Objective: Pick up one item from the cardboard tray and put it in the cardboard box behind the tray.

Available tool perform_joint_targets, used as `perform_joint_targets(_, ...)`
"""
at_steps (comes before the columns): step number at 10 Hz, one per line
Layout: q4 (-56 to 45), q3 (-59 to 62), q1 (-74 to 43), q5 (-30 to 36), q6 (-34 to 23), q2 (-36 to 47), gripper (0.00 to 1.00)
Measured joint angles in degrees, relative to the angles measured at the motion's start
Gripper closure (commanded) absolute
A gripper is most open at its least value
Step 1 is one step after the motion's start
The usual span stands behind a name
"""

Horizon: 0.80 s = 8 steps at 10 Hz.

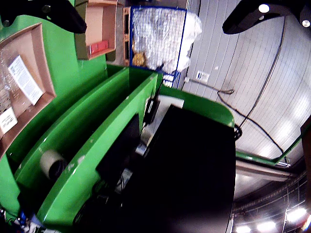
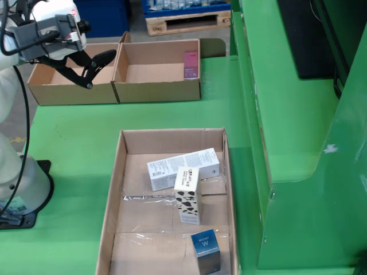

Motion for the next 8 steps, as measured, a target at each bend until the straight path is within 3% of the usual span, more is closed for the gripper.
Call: perform_joint_targets(8,21.27,-23.03,-0.09,22.76,0.00,0.00,0.00)
